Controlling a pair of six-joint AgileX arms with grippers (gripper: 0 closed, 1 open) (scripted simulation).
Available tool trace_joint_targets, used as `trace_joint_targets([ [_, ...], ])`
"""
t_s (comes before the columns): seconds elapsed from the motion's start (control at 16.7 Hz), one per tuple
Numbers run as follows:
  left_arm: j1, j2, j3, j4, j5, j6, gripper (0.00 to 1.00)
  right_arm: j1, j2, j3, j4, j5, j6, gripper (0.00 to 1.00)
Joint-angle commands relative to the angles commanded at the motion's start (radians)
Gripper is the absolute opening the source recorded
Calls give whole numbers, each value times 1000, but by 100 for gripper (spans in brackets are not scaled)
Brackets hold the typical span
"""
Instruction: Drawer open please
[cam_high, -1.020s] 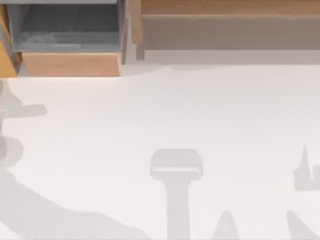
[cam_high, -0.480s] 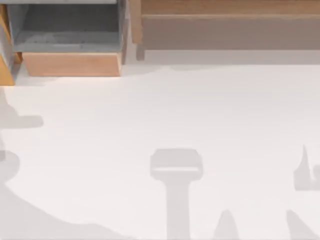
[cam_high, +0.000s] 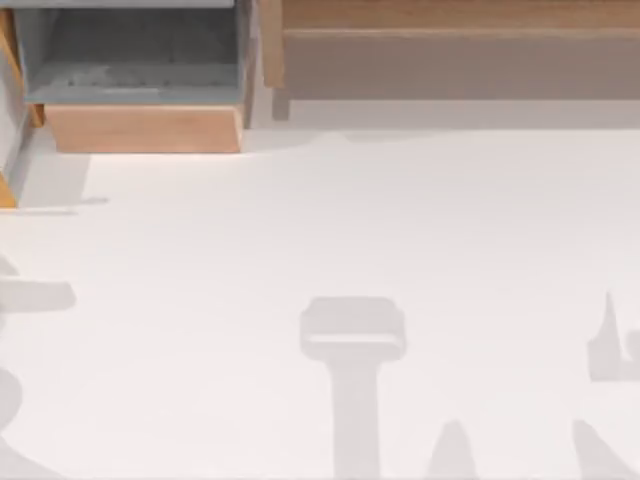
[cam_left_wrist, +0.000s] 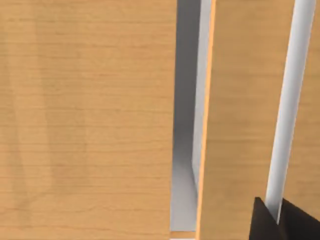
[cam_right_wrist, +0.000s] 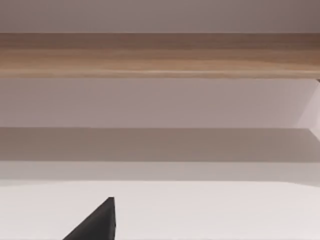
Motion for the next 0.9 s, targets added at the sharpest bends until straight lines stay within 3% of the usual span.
trace_joint_targets([
  [0.36,8,-8,-17,14,7,1,0,0,0,0,0,0,0,100],
  [0.72,108,-74,-197,113,110,7,0,0,0,0,0,0,0,100],
  [0.9,120,-83,-216,126,124,8,0,0,0,0,0,0,0,100],
])
